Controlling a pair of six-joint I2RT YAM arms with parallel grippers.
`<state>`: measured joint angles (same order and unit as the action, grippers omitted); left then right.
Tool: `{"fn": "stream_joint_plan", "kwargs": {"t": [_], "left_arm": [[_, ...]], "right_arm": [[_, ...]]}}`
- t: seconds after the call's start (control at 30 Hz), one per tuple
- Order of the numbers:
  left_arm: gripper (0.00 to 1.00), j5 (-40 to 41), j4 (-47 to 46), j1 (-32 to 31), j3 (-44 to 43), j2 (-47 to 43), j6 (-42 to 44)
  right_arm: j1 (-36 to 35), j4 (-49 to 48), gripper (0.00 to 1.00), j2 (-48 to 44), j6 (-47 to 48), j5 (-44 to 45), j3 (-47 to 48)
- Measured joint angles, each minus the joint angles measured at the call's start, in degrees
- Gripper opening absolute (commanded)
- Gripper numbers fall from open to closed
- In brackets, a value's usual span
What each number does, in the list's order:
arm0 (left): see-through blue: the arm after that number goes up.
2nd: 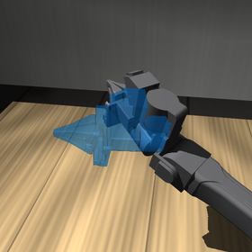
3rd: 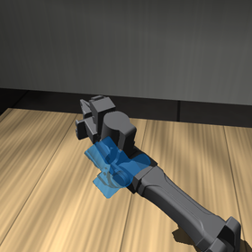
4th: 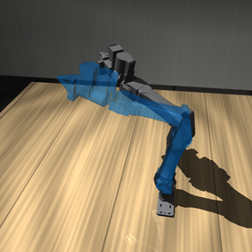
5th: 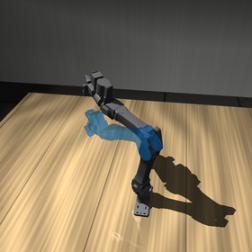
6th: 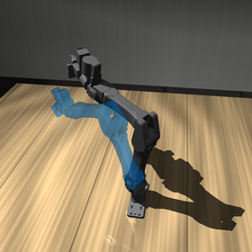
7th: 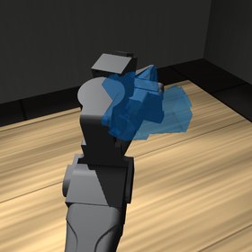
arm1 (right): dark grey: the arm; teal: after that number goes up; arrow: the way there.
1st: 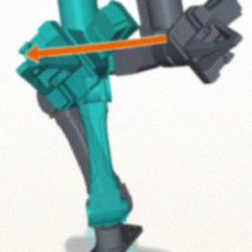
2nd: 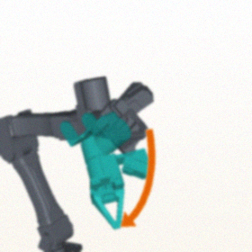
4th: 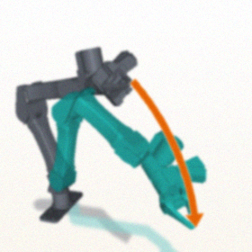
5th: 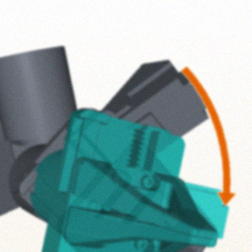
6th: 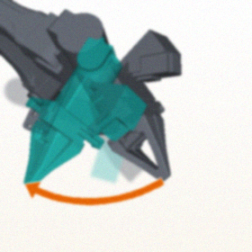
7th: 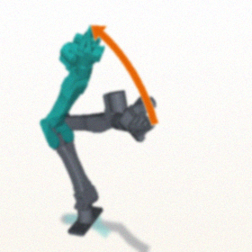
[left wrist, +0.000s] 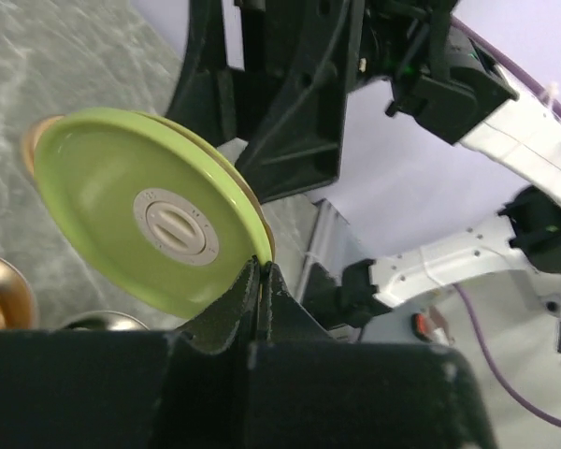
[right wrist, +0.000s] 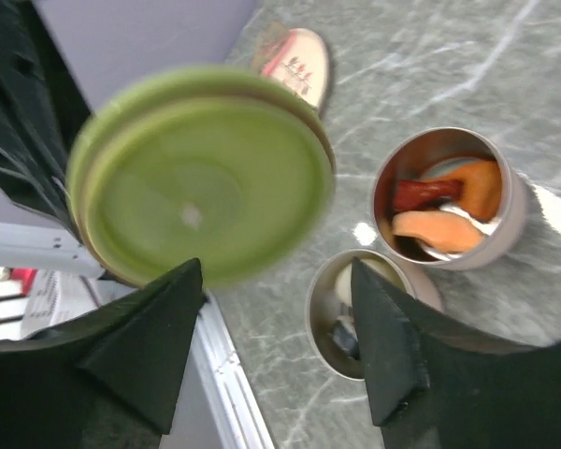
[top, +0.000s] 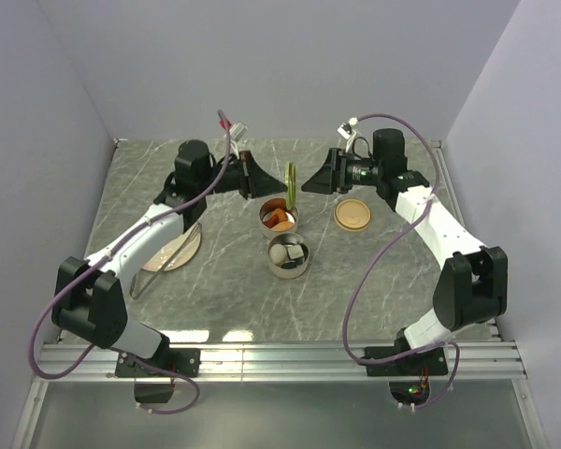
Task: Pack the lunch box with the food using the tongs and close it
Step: Pass the lid of the lunch box from the right arm to the left, then put the lid back on the lunch box
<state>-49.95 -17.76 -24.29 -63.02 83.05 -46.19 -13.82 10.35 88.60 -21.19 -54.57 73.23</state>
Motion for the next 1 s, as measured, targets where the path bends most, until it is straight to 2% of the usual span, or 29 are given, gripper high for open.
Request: {"fn": "stream_joint_plan", "kwargs": {"t": [0.1,0.23,0.33,0.57,0.8,1.0], "left_arm": [[0.00,2.4,10.4,0.0,-8.1,2.9,9.4],[0.00,7.9,24.4,-0.6,-18.2,8.4,21.6],[0.00,15.0,36.1,-2.6,-25.9,13.7,30.8],[0.00,31.3,54.6,-9.7,-36.0,23.3,44.9],[0.00,43.3,65.5,-14.6,-43.2,31.6,52.4],[0.00,49.6,69.3,-17.2,-45.7,34.2,55.6]], "right_arm": [[1.7,1.4,0.84,0.0,0.4,1.2,0.0],[5.6,3.1,0.87,0.0,1.1,2.6,0.0],[8.8,4.6,0.88,0.0,1.6,3.0,0.0],[14.1,7.8,0.90,0.0,3.1,3.0,0.0],[15.8,9.2,0.91,-0.7,4.6,3.1,-0.1],[16.0,9.2,0.91,-1.3,4.8,2.8,-0.1]]}}
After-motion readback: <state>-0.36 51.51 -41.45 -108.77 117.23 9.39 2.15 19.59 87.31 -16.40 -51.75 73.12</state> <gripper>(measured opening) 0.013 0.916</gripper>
